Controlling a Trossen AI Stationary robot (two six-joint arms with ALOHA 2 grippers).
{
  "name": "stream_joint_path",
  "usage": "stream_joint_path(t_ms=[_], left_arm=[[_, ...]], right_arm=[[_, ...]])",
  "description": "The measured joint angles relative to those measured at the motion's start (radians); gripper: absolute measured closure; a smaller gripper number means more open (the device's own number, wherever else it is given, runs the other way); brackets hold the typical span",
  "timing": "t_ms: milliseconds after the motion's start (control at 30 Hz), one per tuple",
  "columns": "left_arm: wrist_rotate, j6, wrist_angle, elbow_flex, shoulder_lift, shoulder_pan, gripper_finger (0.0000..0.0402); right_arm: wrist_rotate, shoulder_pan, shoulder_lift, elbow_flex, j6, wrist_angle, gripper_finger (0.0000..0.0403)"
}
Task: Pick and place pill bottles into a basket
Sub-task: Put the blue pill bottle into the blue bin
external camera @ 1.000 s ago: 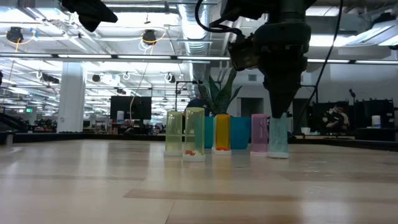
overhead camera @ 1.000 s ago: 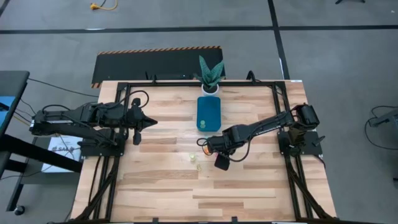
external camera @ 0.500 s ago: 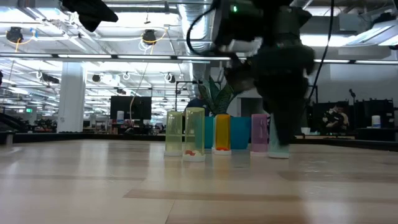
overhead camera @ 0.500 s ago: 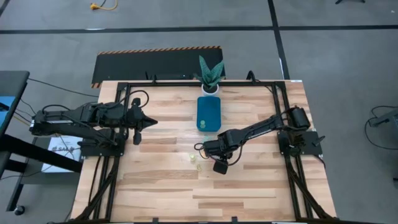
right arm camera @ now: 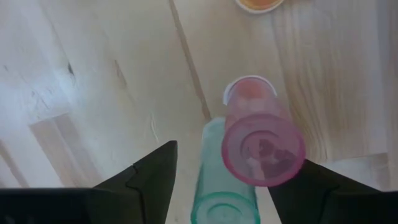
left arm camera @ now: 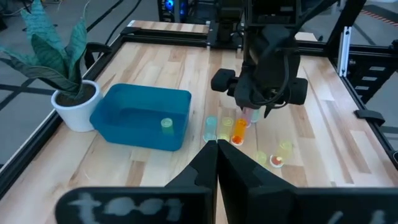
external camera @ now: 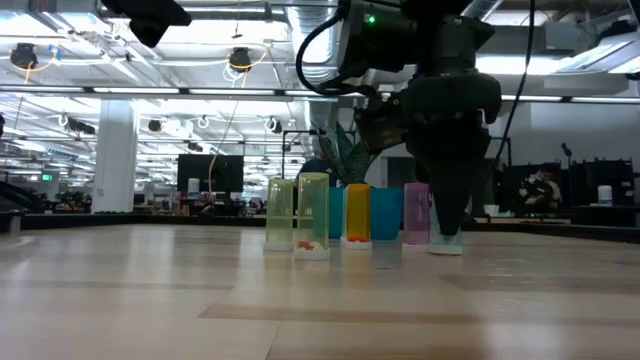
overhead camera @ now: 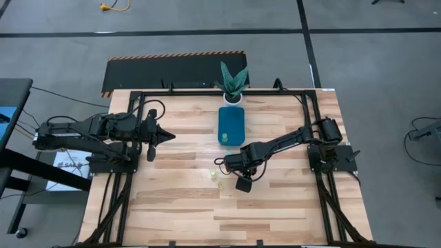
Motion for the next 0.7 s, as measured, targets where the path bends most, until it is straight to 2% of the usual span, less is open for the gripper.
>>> stream_joint_path(t_ms=[267, 700], left_arm=[[0.000, 0.000, 0.000, 0.000, 0.000, 0.000, 0.0401], [0.000, -0.005, 0.000, 0.000, 0.000, 0.000, 0.0401]], right_arm=[[0.001, -0.004, 0.000, 0.000, 0.000, 0.000, 0.0208], [-0.013, -0.011, -0.002, 0.000, 0.000, -0.017, 0.0280]])
